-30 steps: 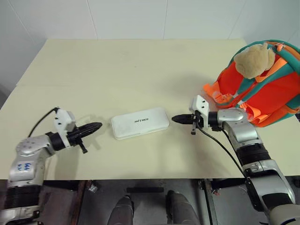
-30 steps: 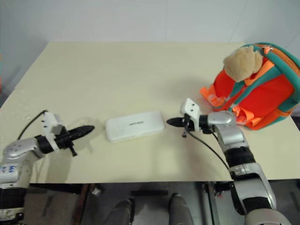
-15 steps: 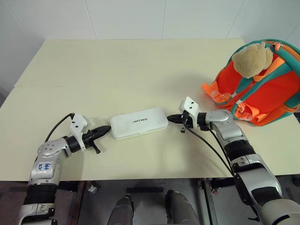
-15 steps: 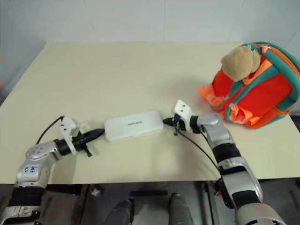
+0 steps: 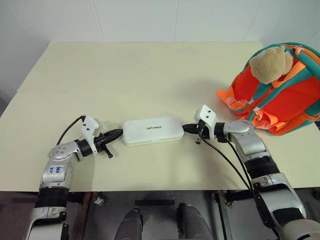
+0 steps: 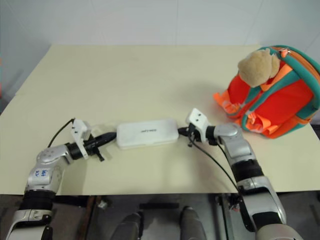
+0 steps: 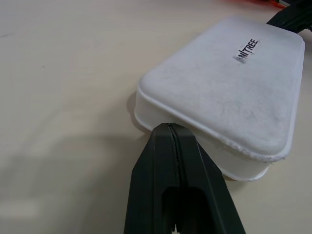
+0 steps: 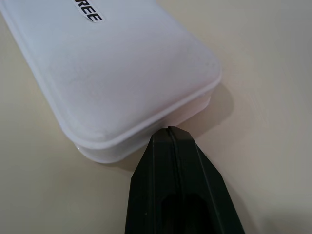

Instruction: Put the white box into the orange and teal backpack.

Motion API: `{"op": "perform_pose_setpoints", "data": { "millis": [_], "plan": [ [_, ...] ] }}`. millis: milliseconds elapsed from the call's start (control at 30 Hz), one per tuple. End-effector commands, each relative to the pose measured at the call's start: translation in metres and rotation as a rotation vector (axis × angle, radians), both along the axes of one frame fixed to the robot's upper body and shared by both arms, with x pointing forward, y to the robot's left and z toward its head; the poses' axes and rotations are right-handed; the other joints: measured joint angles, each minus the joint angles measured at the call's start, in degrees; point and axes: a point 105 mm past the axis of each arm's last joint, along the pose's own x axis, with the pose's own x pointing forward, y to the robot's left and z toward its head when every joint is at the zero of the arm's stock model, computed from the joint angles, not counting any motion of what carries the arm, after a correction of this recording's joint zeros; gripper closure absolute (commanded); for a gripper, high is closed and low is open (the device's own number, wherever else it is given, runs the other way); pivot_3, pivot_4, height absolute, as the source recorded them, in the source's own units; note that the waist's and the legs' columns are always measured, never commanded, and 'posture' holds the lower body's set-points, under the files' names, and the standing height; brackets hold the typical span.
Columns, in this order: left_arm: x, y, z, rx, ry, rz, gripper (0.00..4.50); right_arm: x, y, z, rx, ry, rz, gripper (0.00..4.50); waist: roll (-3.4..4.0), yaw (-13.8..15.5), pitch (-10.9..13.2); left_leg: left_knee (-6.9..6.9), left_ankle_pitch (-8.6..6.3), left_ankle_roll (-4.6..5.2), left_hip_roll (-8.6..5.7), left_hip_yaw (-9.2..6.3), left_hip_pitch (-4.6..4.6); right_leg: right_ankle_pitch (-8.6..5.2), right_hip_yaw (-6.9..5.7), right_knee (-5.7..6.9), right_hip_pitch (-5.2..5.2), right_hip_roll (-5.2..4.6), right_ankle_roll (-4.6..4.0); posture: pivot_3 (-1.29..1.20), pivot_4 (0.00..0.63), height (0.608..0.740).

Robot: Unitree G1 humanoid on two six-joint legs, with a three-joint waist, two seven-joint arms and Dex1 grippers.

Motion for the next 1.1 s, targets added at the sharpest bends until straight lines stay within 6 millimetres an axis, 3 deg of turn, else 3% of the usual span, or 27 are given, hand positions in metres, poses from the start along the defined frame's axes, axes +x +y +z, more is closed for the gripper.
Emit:
{"op": "perform_pose_setpoints", "data": {
  "millis": [33,333,600,900,1033,1100],
  "plan": [
    [0.006,-0.023,0.007,0.004,-0.042,-0.087,4.49,-0.007,0.006,0.018,0.034,-0.042,0.025,4.50,0.00,0.0,0.0,0.02,0.00,0.00,0.00,-0.01,-0.01,0.00,0.00,0.00,0.00,0.00,0.01,0.00,0.150,0.740],
    [0.016,-0.044,0.006,-0.006,-0.040,-0.150,4.49,-0.024,-0.003,0.009,0.014,0.011,-0.027,4.50,-0.01,0.1,0.0,0.13,-0.02,0.03,-0.04,-0.01,-0.04,0.04,0.00,-0.05,0.06,-0.02,0.07,0.00,0.150,0.740],
    [0.017,-0.047,0.002,-0.001,-0.027,-0.160,4.49,-0.028,-0.007,0.007,0.008,0.023,-0.054,4.50,-0.02,0.1,0.0,0.21,-0.02,0.03,-0.04,-0.01,-0.04,0.05,0.00,-0.04,0.11,-0.02,0.09,0.00,0.150,0.740],
    [0.014,-0.009,0.010,0.090,-0.028,-0.089,4.49,-0.023,-0.020,0.015,-0.014,0.009,-0.076,4.50,-0.02,0.0,0.0,0.19,-0.02,0.03,-0.04,-0.01,-0.04,0.05,0.00,-0.05,0.09,-0.02,0.09,0.00,0.150,0.740],
    [0.008,0.011,0.024,0.087,-0.006,-0.088,4.49,-0.018,-0.040,0.024,-0.032,0.002,-0.124,4.50,-0.01,0.0,0.0,0.18,-0.02,0.04,-0.04,-0.01,-0.06,0.05,0.00,-0.06,0.09,-0.03,0.09,0.00,0.150,0.740],
    [0.004,0.015,0.036,0.022,0.027,-0.104,4.31,-0.023,-0.047,0.030,-0.034,0.031,-0.107,4.00,0.00,0.0,0.0,0.18,-0.03,0.04,-0.04,-0.01,-0.07,0.05,0.00,-0.08,0.08,-0.02,0.09,0.00,0.150,0.740]
  ]
}}
